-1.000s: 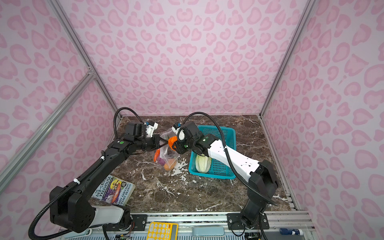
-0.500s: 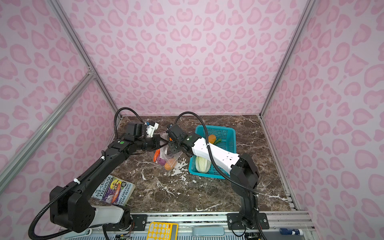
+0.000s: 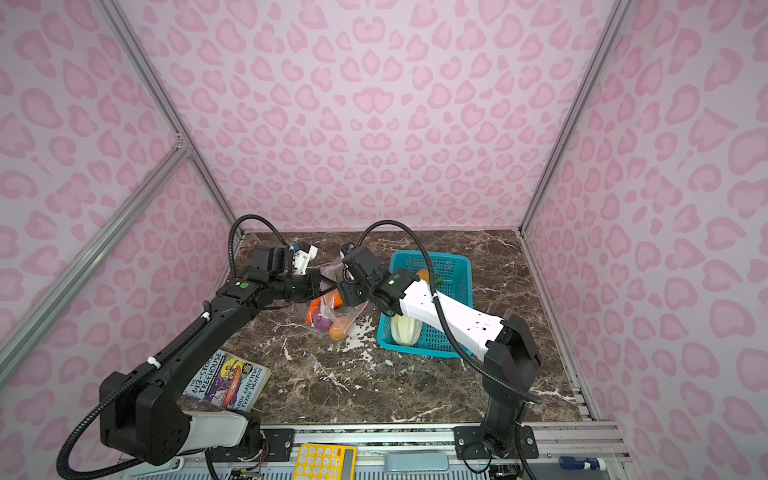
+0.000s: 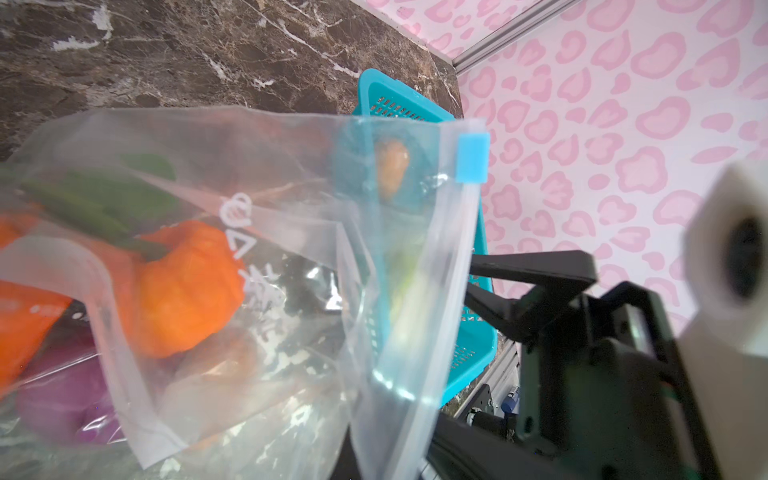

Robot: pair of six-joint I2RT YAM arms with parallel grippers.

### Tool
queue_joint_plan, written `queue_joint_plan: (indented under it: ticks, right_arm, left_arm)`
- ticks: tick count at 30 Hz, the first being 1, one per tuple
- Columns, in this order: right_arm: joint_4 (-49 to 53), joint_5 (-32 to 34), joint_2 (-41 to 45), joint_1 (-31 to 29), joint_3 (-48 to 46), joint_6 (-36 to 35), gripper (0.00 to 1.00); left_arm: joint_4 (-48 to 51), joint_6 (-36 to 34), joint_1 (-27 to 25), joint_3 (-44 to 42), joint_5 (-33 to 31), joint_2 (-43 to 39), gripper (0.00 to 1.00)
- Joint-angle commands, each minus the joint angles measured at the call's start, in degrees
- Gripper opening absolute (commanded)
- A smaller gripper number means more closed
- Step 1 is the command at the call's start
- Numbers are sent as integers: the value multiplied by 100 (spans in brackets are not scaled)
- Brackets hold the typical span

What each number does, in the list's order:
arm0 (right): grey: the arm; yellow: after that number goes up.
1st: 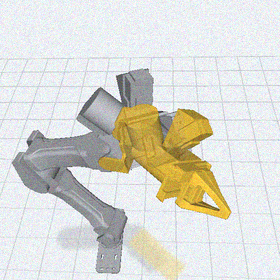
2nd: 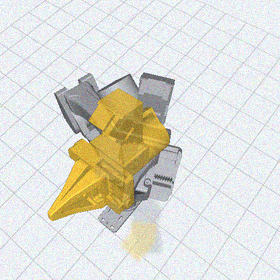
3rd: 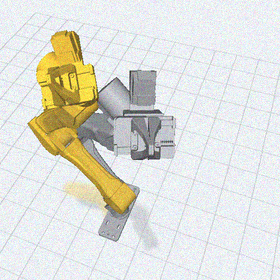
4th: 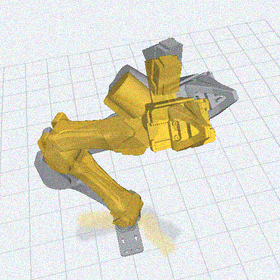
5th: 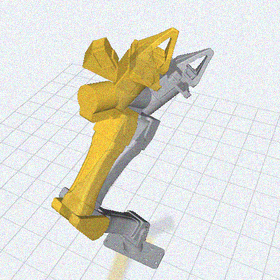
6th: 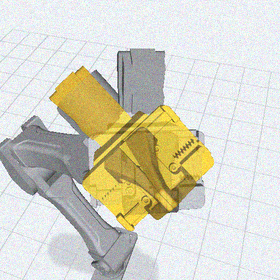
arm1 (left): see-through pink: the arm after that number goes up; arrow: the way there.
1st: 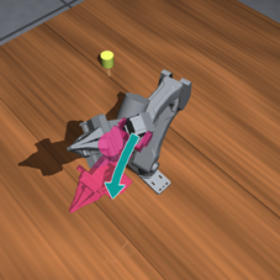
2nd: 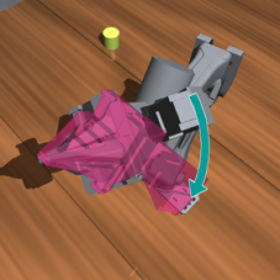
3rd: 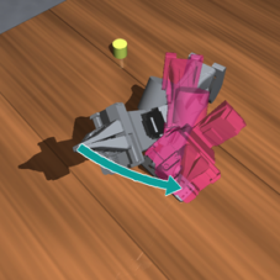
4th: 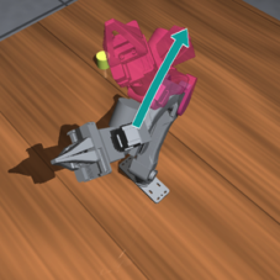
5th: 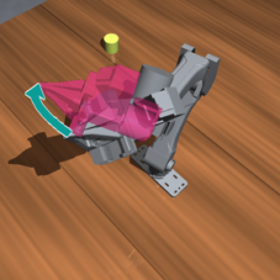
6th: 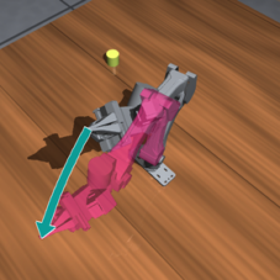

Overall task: Place the food in the zip-top bag and seal the zipper
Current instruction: 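Release the pumpkin into the bag by opening the right gripper, then move the right gripper back over the yellow potato in the basket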

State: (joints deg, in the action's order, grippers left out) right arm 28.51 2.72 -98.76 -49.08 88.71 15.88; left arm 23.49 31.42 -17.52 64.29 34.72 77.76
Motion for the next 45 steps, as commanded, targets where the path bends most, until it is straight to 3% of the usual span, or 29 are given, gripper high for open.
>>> queue_joint_plan:
  ticks: [1,6,16,20,29,45]
  right_arm:
    - [-338,-82,337,144,-284,187,74]
    - [-645,-139,1007,686,-1086,672,74]
    - [-1195,18,2180,2319,-2862,1804,76]
    - [-1689,-239,2301,3016,-3421,2165,76]
    - [-1923,-929,1099,3554,-2779,2331,78]
    - [-2575,-1723,-738,3486,-2007,2738,86]
  left_arm:
    - [-107,-28,3,-13,61,-7,3]
    - [-107,-22,3,-13,61,-18,3]
    - [-118,-4,-4,-22,74,1,3]
    - [-125,22,0,-13,113,-30,3]
    - [-140,22,0,-4,140,-103,3]
    - [-142,22,-8,-13,123,16,3]
